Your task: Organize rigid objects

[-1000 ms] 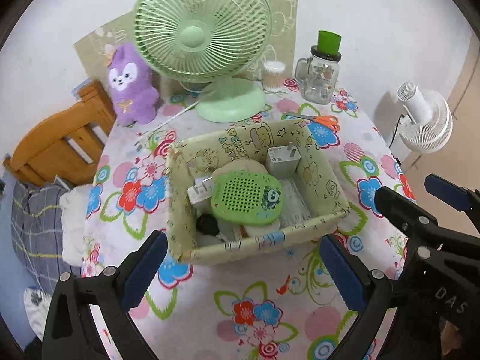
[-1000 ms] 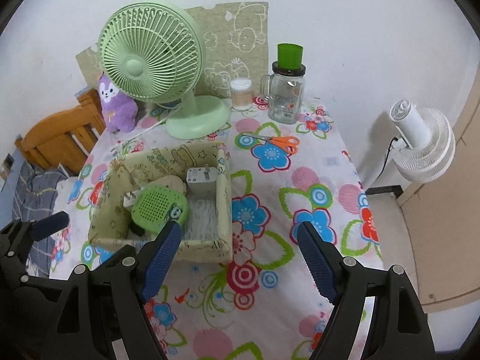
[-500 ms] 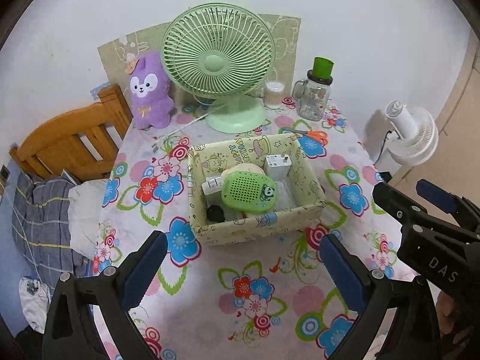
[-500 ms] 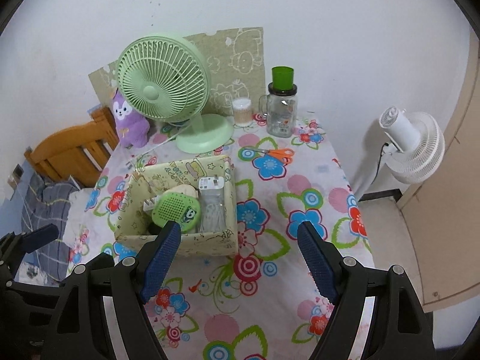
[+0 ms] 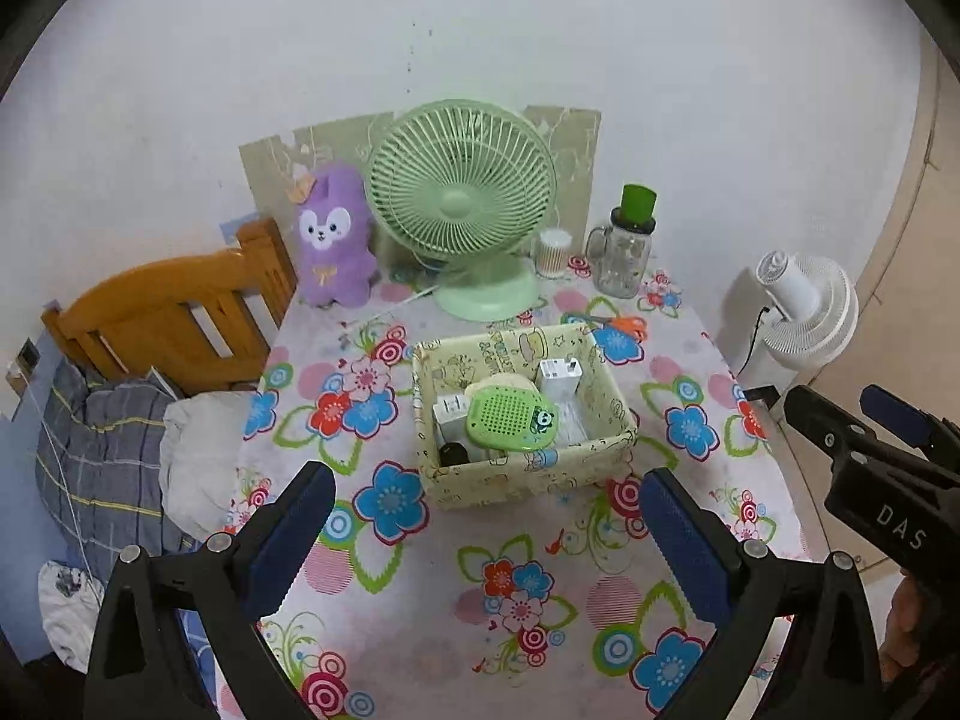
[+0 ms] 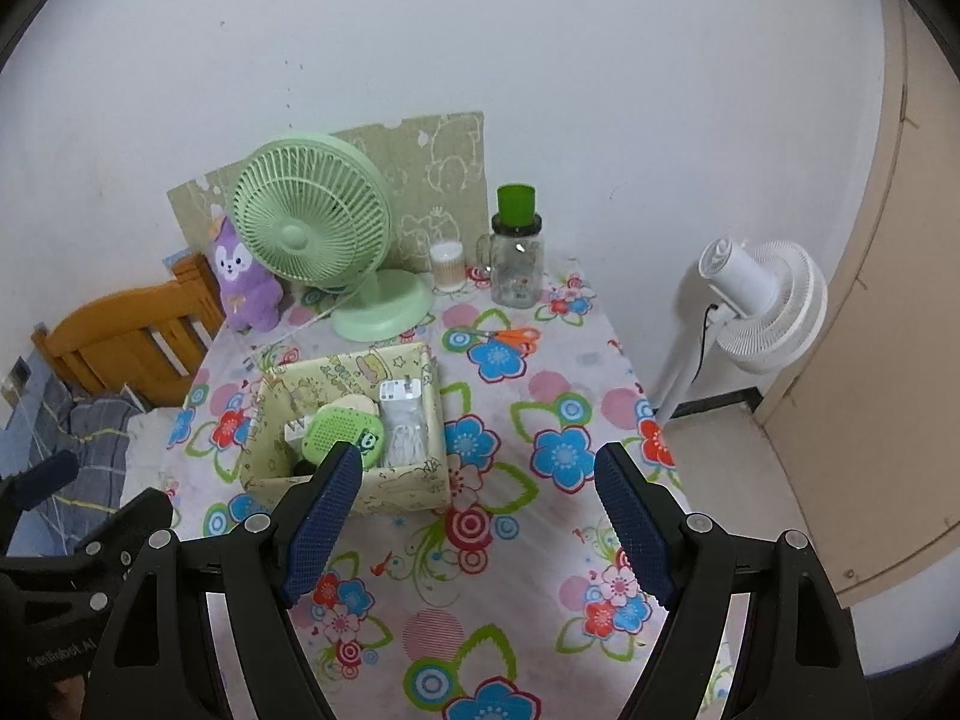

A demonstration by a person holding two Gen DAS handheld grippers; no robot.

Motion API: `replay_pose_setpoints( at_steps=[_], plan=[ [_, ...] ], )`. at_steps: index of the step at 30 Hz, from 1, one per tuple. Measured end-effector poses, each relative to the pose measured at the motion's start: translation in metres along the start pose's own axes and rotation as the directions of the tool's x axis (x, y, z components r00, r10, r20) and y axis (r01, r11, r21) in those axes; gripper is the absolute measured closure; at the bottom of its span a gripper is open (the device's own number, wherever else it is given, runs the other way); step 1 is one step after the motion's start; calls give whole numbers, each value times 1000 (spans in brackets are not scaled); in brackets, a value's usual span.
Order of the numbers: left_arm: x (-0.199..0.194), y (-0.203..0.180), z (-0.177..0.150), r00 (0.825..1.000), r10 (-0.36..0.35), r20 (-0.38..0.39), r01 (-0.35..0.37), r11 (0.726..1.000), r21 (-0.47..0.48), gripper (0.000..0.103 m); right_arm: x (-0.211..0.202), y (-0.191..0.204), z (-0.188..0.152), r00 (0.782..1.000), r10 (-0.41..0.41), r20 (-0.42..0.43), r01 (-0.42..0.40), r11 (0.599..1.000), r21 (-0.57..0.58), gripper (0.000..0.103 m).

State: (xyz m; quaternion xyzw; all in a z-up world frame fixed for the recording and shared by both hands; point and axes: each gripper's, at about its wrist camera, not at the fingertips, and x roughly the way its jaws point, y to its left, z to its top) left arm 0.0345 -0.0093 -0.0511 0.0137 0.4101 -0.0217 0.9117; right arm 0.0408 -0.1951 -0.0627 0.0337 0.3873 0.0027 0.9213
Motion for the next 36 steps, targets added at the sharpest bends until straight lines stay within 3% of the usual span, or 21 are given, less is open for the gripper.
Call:
replay_pose_setpoints(
  at_steps=[18,36],
  plan=[
    [-44,8,0,996,-30,84,33,999,-41,0,-52,0,-1,994,-7,112,9,1000,-22,21],
    [-55,8,-1,991,13,132,-7,999,-43,0,-57,-5,-2,990,8,144,-7,1000,-9,16]
  ],
)
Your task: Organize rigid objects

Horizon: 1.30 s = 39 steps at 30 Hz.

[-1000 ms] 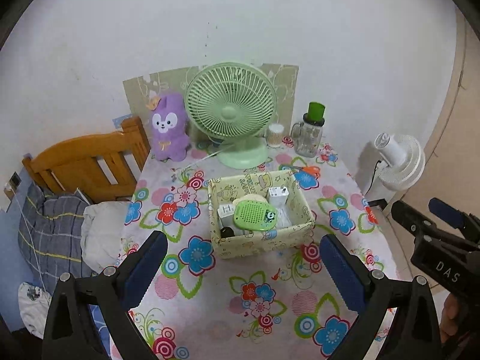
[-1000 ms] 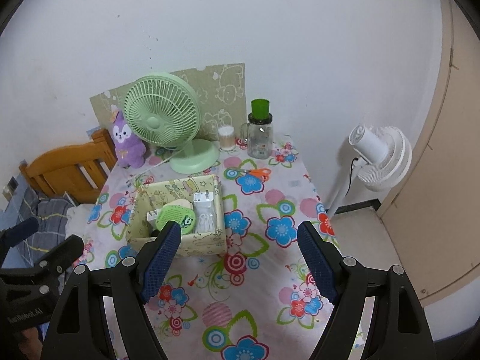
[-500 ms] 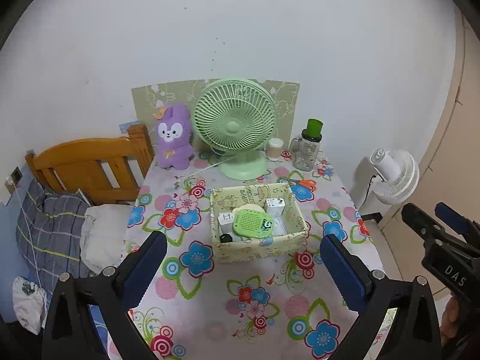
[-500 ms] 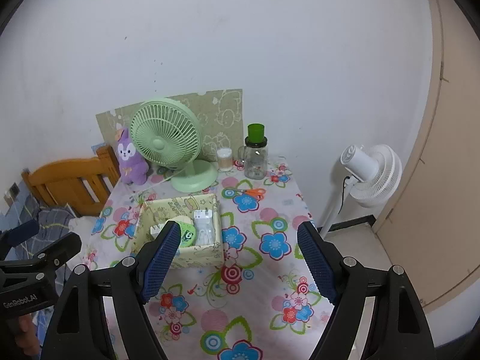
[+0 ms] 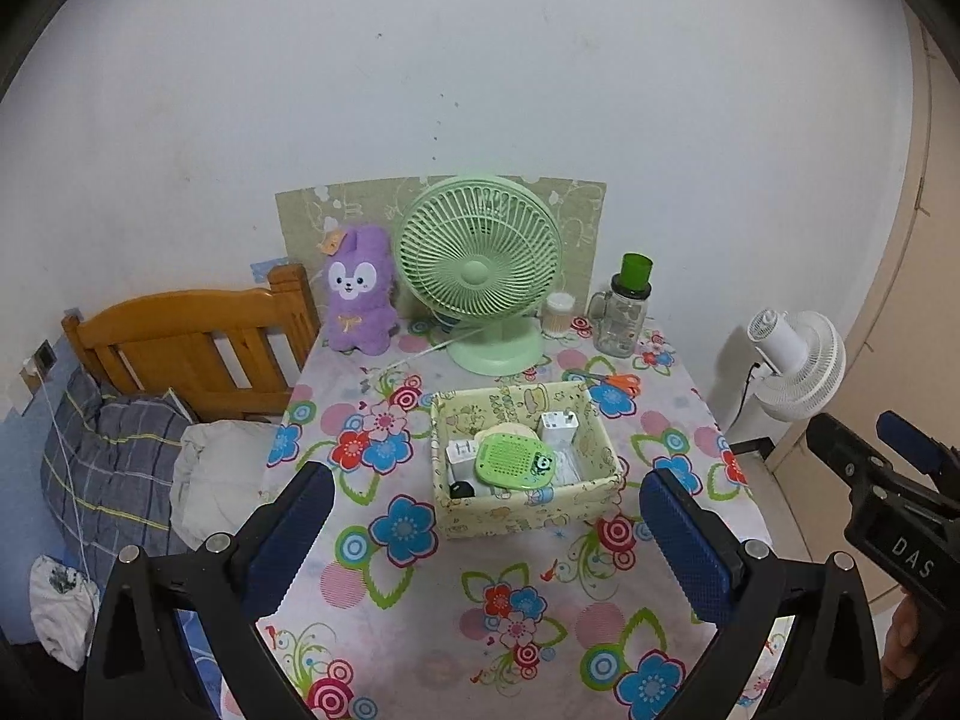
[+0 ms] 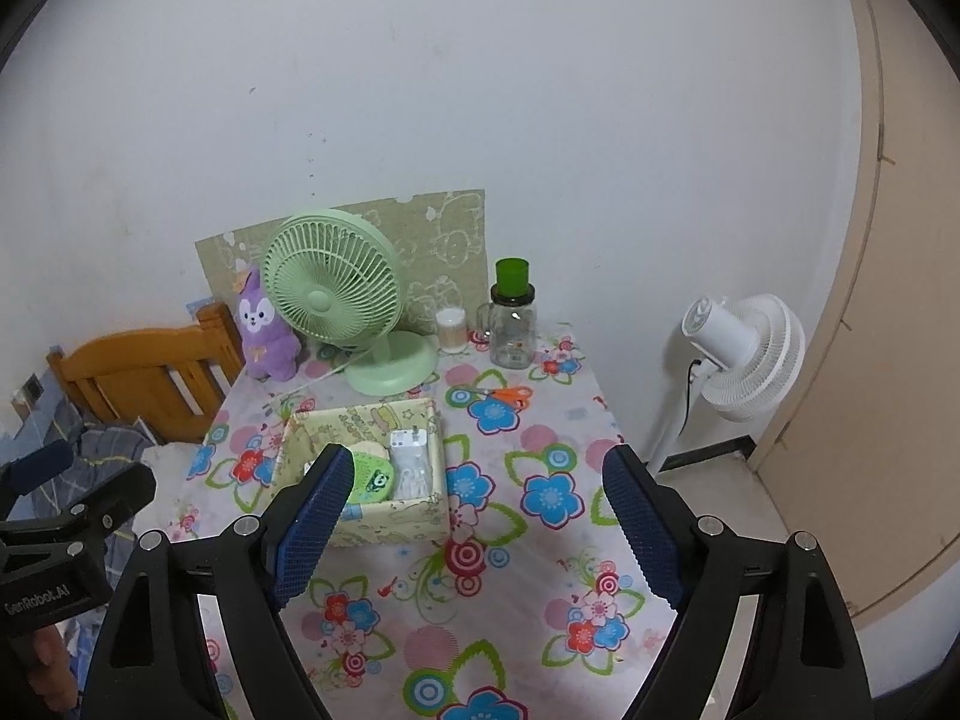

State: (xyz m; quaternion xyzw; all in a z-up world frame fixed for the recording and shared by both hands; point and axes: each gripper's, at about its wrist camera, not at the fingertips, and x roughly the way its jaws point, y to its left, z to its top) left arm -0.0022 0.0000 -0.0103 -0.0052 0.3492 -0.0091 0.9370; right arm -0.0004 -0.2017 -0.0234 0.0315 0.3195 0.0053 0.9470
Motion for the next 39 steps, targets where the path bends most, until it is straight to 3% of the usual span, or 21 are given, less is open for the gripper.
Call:
replay_pose_setpoints(
  at_steps=[27,39],
  plan=[
    [-1,5,-2,1000,15,-2,-15,1000,-4,0,0,6,-5,1000,13,1,-13,1000,5,12],
    [-3,6,-5,1000,14,-8,-14,1000,-2,0,-4,8,-5,1000,1,-2,-1,1000,7,5]
  ],
)
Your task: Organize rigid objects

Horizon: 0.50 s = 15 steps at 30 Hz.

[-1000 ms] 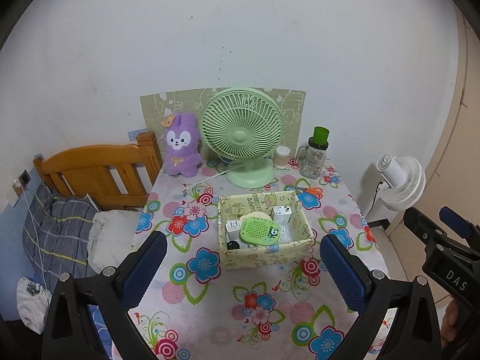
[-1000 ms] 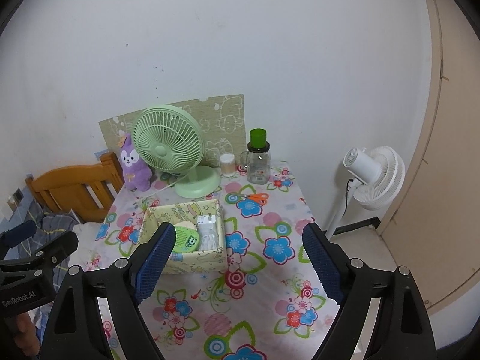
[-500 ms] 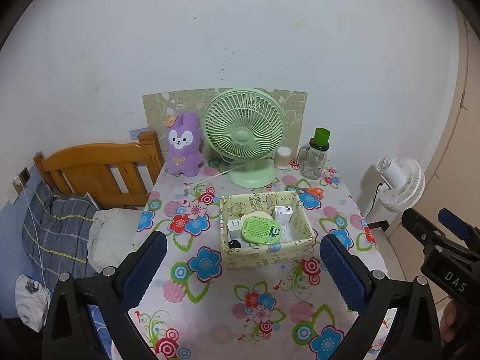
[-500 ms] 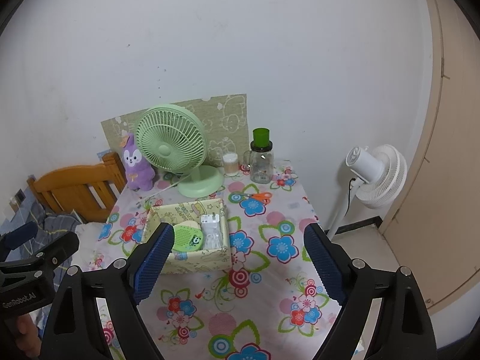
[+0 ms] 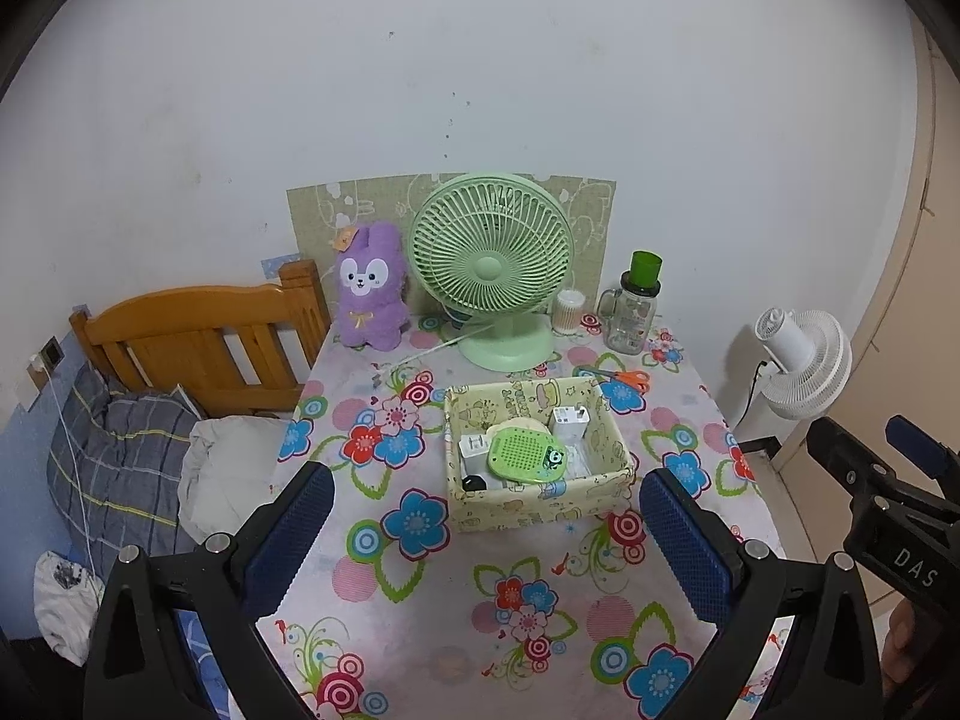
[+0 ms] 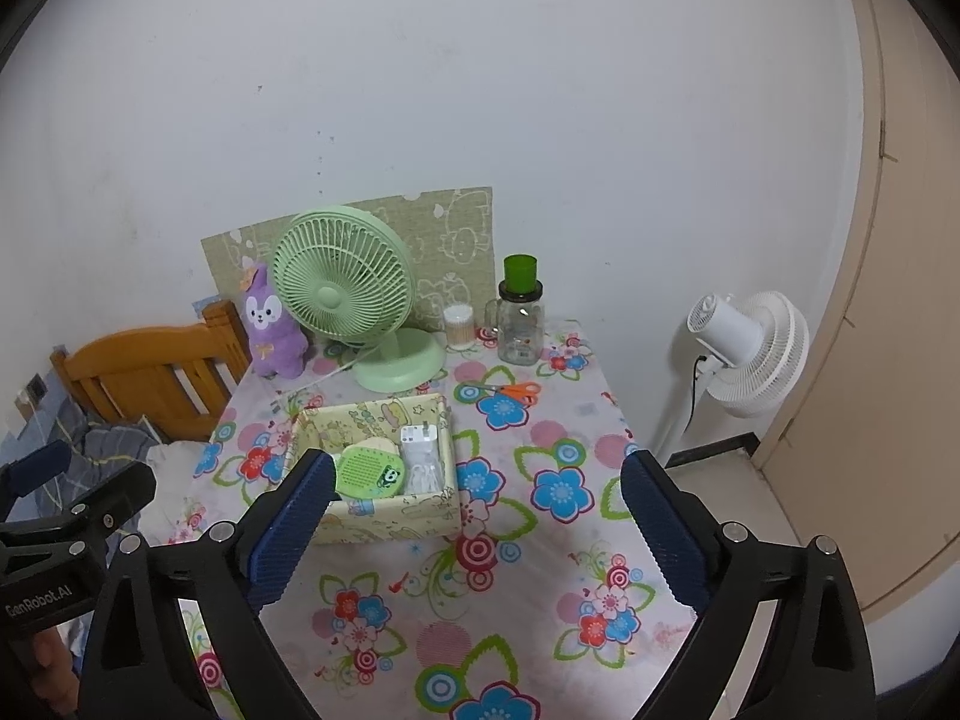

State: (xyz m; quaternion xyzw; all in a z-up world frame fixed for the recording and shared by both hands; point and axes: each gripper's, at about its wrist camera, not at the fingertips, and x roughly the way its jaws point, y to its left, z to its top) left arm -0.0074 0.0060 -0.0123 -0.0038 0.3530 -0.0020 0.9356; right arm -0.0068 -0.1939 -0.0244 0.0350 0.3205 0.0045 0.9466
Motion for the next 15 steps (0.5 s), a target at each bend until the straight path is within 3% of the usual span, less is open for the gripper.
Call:
replay_pose_setpoints(
  at_steps=[15],
  plan=[
    [-3,-5,-1,1000,-8,1,8,1000,14,0,-5,0,0,1000,-18,19,18,1000,-18,0]
  ],
)
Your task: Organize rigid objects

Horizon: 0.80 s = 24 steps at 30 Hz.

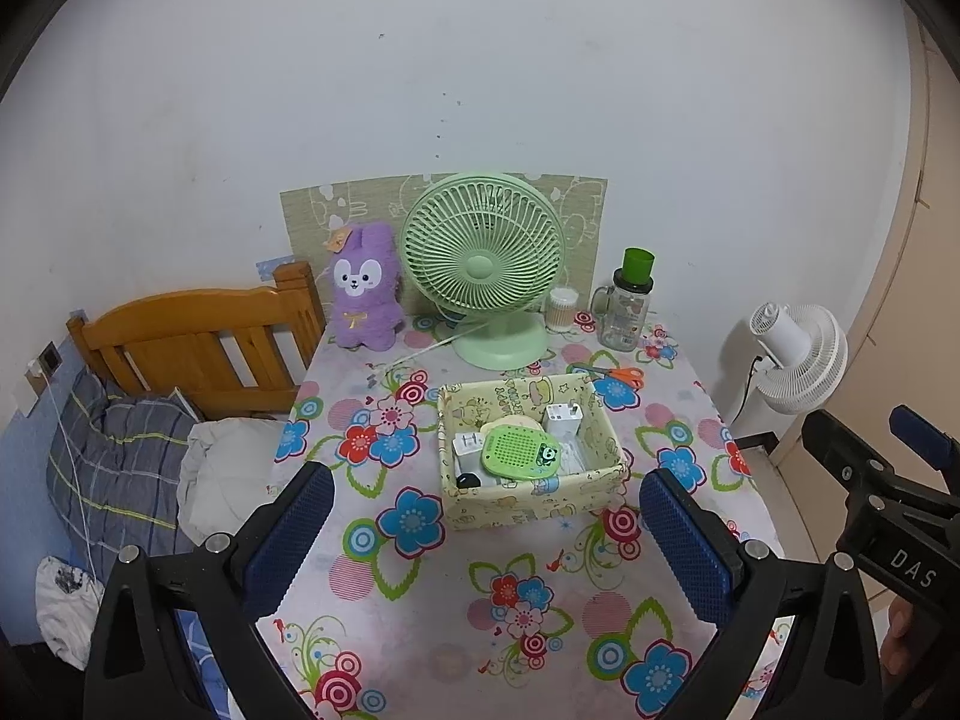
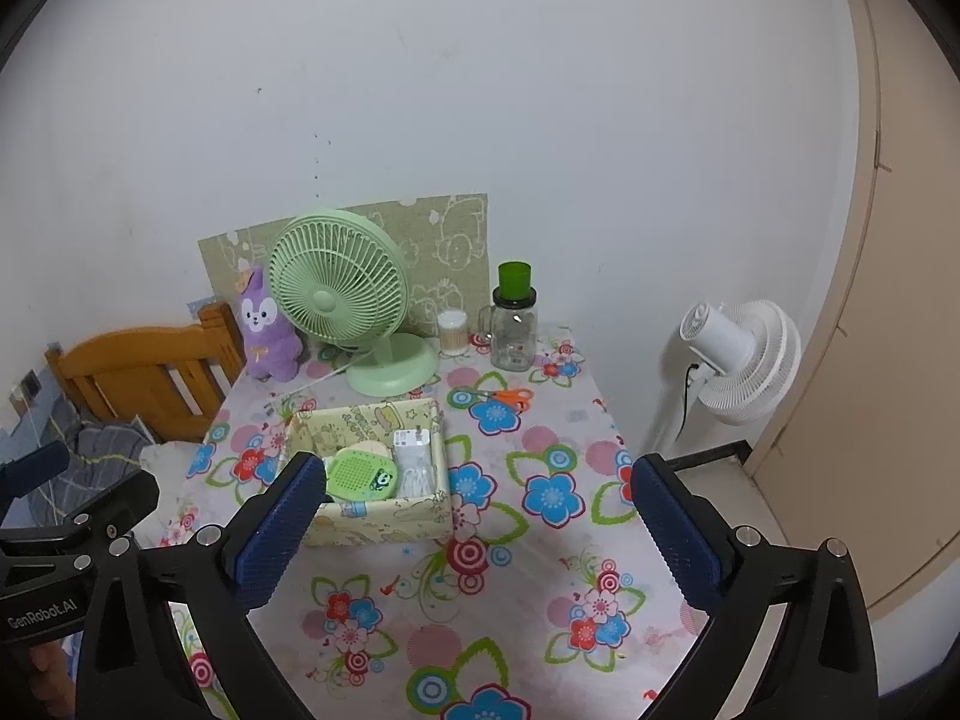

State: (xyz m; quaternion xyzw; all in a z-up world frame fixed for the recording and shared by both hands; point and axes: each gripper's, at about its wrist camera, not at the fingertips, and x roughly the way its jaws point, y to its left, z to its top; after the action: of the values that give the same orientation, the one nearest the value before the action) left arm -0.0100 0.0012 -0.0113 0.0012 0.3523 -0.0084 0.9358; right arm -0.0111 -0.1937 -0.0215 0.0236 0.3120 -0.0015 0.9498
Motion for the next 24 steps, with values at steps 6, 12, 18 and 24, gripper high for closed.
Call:
replay_pose_setpoints(
  at_steps=[6,12,18,24],
  plan=[
    [0,-4,0,1000,-5,1,5,1000,15,0,-1,0,1,1000,-1,1,1,1000,0,0],
    [0,-4,2,1000,-15,1,15,1000,3,0,-1,0,2,1000,-6,11,6,1000,-10,0],
    [1,-4,3,1000,-12,2,12,1000,7,0,-1,0,2,1000,-7,12,7,1000,-9,0],
    [1,-4,2,1000,-12,0,12,1000,13,0,-1,1,2,1000,-2,12,2,1000,-11,0]
  ],
)
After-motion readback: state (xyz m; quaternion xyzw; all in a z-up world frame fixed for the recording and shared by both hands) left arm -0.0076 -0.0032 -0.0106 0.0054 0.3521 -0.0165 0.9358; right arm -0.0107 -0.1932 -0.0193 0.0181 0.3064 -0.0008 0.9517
